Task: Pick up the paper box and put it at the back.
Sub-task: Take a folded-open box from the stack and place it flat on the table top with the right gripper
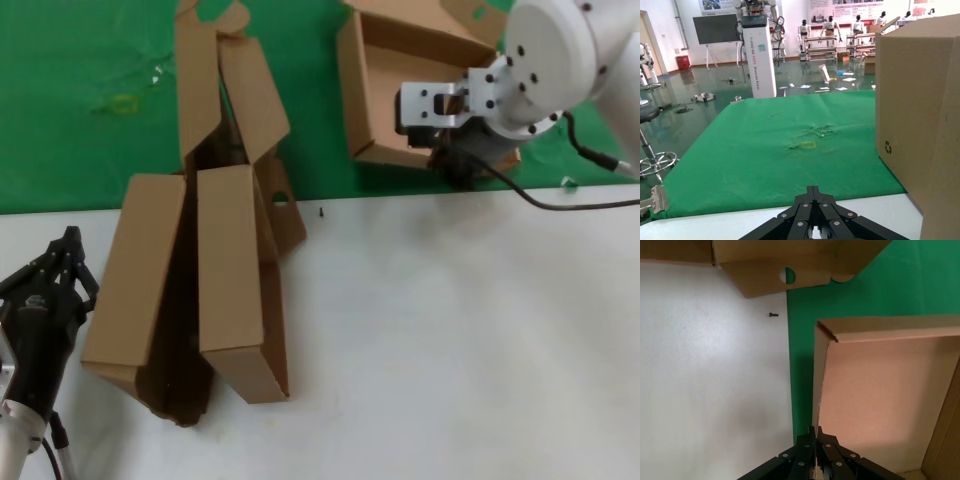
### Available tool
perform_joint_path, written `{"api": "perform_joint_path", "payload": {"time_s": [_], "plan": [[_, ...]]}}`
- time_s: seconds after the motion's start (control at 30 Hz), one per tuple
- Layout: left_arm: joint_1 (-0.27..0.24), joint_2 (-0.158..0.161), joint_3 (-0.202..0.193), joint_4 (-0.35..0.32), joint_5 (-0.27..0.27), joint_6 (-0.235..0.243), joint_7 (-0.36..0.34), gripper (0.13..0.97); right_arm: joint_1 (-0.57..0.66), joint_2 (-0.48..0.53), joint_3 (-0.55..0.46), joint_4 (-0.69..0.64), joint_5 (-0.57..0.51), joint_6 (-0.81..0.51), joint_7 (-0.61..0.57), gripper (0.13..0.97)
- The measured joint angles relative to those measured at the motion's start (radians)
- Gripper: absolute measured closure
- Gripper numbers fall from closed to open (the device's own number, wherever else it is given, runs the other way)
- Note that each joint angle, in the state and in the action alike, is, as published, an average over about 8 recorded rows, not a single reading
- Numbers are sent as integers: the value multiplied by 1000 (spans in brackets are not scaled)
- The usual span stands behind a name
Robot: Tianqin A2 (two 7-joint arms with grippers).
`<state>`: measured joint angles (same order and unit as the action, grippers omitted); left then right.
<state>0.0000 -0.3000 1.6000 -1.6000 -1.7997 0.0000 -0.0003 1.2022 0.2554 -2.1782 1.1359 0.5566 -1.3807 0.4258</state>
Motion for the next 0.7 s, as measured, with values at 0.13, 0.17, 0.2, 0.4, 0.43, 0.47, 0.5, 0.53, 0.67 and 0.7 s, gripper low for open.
{"api": "perform_joint_path", "payload": {"time_s": [0.13, 0.17, 0.2, 0.4, 0.43, 0.47, 0.5, 0.53, 0.67, 0.7], "plan": [[0, 0, 0, 0, 0, 0, 0, 954, 11, -17, -25, -42, 2, 17, 4, 946], [0, 0, 0, 0, 0, 0, 0, 954, 13, -19, -30, -50, 3, 21, 4, 946], [0, 0, 0, 0, 0, 0, 0, 954, 14, -22, -35, -57, 4, 25, 5, 946], [0, 0, 0, 0, 0, 0, 0, 954, 21, -35, -58, -101, 15, 55, 9, 946], [0, 0, 0, 0, 0, 0, 0, 954, 23, -38, -60, -109, 17, 60, 9, 946], [0, 0, 0, 0, 0, 0, 0, 954, 25, -40, -62, -117, 19, 66, 10, 946], [0, 0, 0, 0, 0, 0, 0, 954, 27, -43, -64, -125, 22, 72, 10, 946], [0, 0, 0, 0, 0, 0, 0, 954, 30, -47, -66, -134, 24, 78, 11, 946], [0, 0, 0, 0, 0, 0, 0, 954, 40, -61, -73, -168, 31, 103, 17, 946], [0, 0, 0, 0, 0, 0, 0, 954, 43, -66, -75, -177, 32, 109, 19, 946]]}}
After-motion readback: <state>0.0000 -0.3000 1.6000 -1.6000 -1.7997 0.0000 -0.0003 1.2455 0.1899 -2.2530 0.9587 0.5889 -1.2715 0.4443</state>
